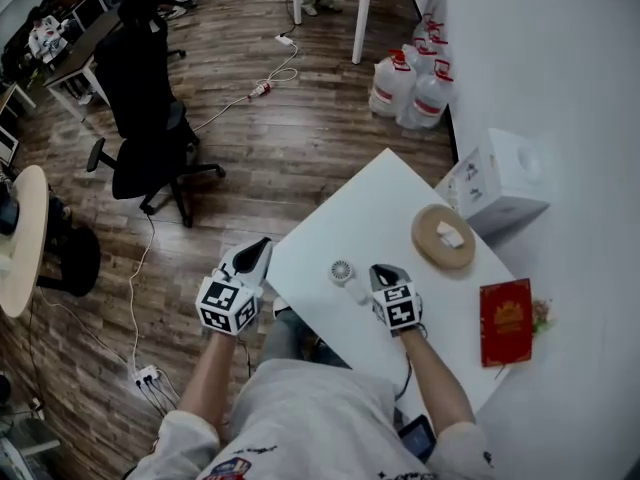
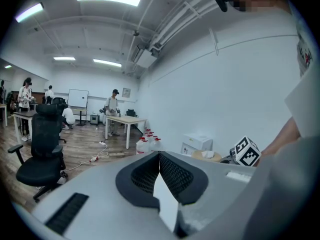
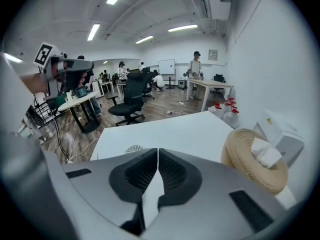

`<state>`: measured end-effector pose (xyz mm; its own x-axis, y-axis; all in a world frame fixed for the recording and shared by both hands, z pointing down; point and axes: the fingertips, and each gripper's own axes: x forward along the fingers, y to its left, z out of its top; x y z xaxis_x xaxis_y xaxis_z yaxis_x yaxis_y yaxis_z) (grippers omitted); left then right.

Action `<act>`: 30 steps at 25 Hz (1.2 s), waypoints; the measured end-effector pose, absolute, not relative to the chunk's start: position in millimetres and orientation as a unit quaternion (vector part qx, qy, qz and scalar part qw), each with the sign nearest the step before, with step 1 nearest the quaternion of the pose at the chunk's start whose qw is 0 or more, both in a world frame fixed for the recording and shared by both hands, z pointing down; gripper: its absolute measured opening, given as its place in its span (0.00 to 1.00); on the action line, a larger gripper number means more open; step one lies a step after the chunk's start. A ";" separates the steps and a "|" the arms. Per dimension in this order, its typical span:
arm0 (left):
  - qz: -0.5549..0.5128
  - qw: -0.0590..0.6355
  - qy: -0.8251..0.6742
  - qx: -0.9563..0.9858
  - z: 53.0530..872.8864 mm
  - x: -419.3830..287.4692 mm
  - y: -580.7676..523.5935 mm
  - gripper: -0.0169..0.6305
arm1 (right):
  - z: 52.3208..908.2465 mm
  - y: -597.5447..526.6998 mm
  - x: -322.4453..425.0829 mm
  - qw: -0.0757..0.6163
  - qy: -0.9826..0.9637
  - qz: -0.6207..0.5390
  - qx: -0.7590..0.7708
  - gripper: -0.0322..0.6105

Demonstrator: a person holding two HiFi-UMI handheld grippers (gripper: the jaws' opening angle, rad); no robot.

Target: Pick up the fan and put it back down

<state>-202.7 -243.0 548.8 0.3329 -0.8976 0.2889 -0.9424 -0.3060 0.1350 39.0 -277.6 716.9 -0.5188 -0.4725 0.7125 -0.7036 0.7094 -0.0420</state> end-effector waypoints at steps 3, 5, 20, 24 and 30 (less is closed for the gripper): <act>0.079 0.134 -0.560 0.814 543.5 -187.2 -250.3 0.03 | 703.1 -283.8 57.1 0.337 -0.851 0.160 0.369 0.06; 0.078 0.130 -0.552 0.820 540.0 -177.2 -254.5 0.03 | 692.8 -288.8 69.0 0.325 -0.850 0.150 0.388 0.06; 0.072 0.106 -0.469 0.874 518.5 -83.2 -294.9 0.03 | 577.3 -297.4 150.2 0.195 -0.842 0.105 0.491 0.06; 0.069 0.102 -0.460 0.879 515.1 -71.3 -300.0 0.03 | 538.3 -295.1 162.0 0.136 -0.846 0.082 0.509 0.05; 0.069 0.099 -0.455 0.882 514.2 -64.5 -302.5 0.03 | 512.5 -292.2 166.9 0.098 -0.846 0.051 0.522 0.05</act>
